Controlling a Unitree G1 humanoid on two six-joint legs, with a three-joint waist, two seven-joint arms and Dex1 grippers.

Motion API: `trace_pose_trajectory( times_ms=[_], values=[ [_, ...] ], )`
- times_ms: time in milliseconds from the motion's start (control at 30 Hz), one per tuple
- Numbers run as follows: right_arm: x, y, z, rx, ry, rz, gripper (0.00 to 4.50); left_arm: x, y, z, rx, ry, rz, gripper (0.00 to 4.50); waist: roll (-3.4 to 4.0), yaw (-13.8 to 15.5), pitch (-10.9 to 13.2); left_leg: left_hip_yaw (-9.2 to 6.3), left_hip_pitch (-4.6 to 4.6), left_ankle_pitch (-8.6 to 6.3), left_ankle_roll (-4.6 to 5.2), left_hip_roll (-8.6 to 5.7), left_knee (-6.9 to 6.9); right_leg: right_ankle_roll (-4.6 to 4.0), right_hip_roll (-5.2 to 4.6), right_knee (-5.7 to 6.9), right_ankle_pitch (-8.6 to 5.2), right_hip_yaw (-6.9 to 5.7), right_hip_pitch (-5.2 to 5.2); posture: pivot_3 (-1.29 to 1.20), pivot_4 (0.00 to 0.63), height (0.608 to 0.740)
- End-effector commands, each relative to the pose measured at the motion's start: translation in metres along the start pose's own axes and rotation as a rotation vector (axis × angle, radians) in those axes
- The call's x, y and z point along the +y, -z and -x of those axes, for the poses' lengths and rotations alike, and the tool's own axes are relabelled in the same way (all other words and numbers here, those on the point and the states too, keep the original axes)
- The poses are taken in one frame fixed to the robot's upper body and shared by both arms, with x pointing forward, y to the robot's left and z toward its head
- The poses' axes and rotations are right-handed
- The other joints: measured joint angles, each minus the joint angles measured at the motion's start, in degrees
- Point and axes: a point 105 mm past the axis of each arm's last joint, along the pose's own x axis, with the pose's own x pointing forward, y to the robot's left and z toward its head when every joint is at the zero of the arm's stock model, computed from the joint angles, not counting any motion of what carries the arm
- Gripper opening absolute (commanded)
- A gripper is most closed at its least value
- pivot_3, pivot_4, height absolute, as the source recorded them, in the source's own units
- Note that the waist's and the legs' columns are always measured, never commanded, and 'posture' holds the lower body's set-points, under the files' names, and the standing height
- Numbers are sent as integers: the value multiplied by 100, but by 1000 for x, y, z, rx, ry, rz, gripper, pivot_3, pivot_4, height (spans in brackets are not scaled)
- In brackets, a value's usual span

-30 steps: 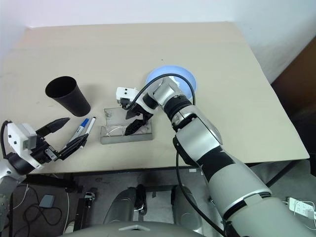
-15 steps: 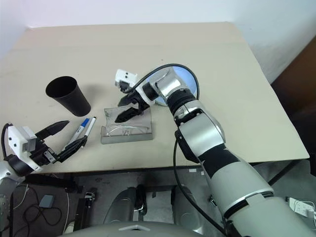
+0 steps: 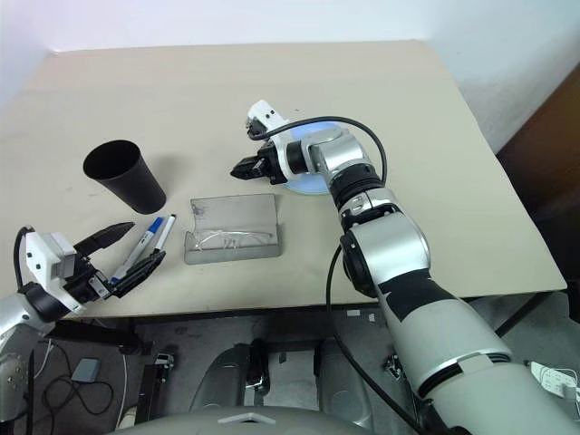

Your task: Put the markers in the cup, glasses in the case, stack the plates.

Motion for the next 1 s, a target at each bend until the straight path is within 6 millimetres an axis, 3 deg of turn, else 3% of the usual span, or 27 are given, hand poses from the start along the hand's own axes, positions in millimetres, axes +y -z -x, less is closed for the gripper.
trace_pose_trajectory(
  times_ms=[33, 533, 1000],
  values=[
    [-7, -6, -1, -49, 75, 24, 17, 1, -4, -2, -17, 12, -33, 4500, 0, 4, 0, 0, 0, 0, 0, 1, 3, 0, 1, 1, 0, 0, 1, 0, 150, 711],
    [5, 34, -19, 229, 5, 208, 17, -2, -4, -3, -22, 5, -39, 4500, -1, 8, 0, 7, 2, 17, 16, 1, 19, 2, 2, 31, 1, -1, 0, 0, 150, 711],
    [28, 24, -11, 272, -210, 223, 17, -2, -1, 1, -18, -16, -43, 4500, -1, 8, 0, 6, 5, 17, 15, 4, 17, 0, -1, 35, 0, -1, -3, 0, 150, 711]
  ],
)
